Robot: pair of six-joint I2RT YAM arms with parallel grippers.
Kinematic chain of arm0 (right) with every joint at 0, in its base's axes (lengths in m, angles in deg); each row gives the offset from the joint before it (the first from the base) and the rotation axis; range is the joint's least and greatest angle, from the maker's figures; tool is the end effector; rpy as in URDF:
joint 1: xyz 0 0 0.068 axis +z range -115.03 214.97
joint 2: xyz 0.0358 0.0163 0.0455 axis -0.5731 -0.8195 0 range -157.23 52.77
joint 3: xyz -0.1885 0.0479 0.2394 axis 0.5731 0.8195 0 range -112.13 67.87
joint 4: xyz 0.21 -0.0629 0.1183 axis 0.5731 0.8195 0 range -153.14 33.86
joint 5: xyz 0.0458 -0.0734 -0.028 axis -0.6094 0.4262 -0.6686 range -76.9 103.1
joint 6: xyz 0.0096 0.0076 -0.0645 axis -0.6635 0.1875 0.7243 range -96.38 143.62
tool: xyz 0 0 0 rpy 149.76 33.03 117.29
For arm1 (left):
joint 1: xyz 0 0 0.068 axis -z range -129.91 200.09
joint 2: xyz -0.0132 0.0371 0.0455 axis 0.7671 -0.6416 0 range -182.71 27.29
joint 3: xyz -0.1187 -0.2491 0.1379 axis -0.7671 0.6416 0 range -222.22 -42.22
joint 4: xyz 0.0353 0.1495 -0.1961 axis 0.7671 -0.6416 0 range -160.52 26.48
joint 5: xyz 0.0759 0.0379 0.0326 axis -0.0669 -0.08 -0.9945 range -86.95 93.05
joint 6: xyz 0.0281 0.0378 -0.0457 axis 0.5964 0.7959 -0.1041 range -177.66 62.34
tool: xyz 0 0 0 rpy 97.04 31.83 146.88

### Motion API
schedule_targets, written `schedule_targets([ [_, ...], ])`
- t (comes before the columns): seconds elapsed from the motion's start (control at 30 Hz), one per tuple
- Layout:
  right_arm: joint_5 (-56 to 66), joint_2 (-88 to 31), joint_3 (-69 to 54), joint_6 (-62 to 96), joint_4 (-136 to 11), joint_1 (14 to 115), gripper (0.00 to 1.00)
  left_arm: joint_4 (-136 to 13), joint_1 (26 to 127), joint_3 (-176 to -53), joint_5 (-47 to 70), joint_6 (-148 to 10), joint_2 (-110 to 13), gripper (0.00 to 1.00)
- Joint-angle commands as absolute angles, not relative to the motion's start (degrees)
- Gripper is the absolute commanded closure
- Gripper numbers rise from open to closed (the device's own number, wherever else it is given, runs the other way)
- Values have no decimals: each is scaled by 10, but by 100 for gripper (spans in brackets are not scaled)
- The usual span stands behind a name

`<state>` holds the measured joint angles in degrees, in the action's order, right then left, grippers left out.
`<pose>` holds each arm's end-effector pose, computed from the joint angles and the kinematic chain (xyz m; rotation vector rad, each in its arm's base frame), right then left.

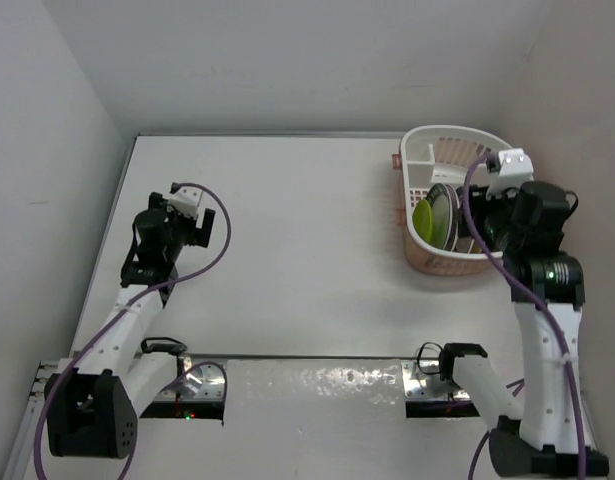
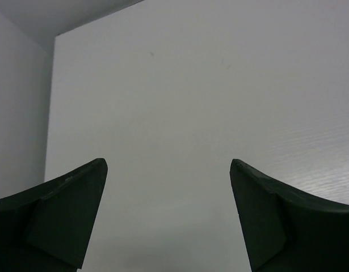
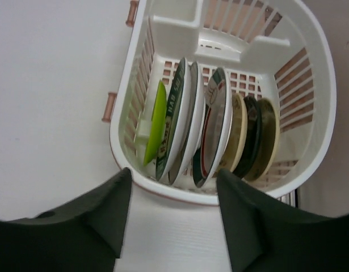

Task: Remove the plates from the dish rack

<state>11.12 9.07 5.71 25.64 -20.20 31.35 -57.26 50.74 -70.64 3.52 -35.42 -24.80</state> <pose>0.1177 -0.0056 0.3994 0.0057 1.9979 -0.0288 0.1914 -0.0025 0.2751 0.3790 1.8437 0.2512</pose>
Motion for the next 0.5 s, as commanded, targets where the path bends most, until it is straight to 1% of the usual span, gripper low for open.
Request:
schedule_targets([
  [0.0, 105, -8, -44, 179, -178, 313, 45, -605, 509, -770, 141, -362, -274, 15],
  [0.03, 119, -32, -66, 151, -167, 313, 52, -615, 509, -782, 142, -379, -284, 18],
  [0.07, 123, -57, -85, 140, -146, 315, 63, -633, 509, -809, 146, -411, -306, 25],
  [0.1, 126, -102, -115, 133, -135, 316, 66, -649, 509, -822, 149, -424, -318, 28],
  [0.17, 196, -159, -139, 113, -111, 347, 71, -679, 509, -856, 160, -458, -352, 33],
  [0.27, 298, -215, -155, 104, -101, 428, 72, -696, 510, -884, 170, -479, -387, 38],
  [0.33, 330, -231, -152, 88, -105, 446, 72, -710, 511, -899, 157, -484, -406, 39],
  [0.47, 350, -249, -111, 63, -115, 452, 73, -731, 516, -919, 111, -493, -435, 39],
])
